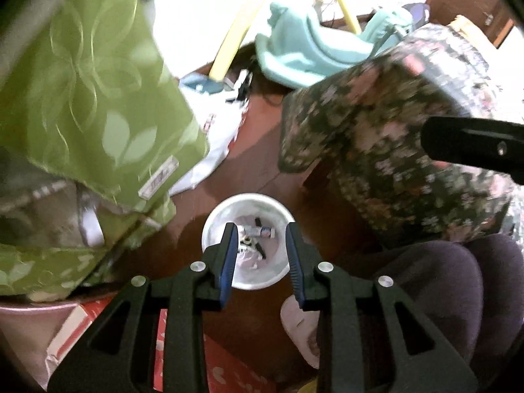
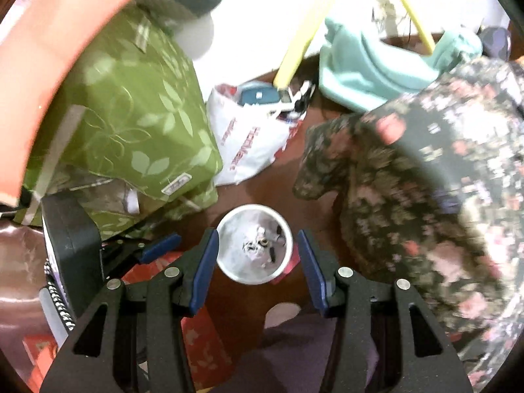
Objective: Collect trash
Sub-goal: 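Move both grippers back over the items on the bed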
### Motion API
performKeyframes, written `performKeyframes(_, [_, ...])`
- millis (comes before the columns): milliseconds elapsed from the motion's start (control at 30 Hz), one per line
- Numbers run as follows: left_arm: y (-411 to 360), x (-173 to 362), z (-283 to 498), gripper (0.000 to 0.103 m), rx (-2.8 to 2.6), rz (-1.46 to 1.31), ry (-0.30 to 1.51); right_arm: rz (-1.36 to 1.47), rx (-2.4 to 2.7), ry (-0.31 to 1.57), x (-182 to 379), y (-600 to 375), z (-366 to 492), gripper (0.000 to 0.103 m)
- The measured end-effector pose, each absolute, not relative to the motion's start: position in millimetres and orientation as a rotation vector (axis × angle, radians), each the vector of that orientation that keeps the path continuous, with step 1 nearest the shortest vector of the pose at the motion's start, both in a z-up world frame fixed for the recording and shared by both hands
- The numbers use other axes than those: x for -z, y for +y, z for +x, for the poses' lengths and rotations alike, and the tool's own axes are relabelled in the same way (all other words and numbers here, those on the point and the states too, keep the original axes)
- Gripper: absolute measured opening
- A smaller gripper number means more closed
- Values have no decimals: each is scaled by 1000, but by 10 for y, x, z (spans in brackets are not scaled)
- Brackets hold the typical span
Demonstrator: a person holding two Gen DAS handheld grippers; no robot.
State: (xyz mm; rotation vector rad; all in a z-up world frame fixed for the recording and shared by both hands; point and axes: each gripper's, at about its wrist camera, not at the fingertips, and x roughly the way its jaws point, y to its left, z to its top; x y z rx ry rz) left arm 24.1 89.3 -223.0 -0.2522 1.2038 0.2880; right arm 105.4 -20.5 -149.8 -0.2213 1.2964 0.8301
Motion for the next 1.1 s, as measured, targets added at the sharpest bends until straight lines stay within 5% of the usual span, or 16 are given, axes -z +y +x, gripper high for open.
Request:
performKeyframes(600, [-142, 713, 979, 34, -154, -89, 915, -140, -656, 918, 230, -1643, 1501, 46])
performKeyframes(1100, [-1174, 473, 2241, 38, 37, -2, 870, -75, -448, 866, 162, -2870, 2286, 54])
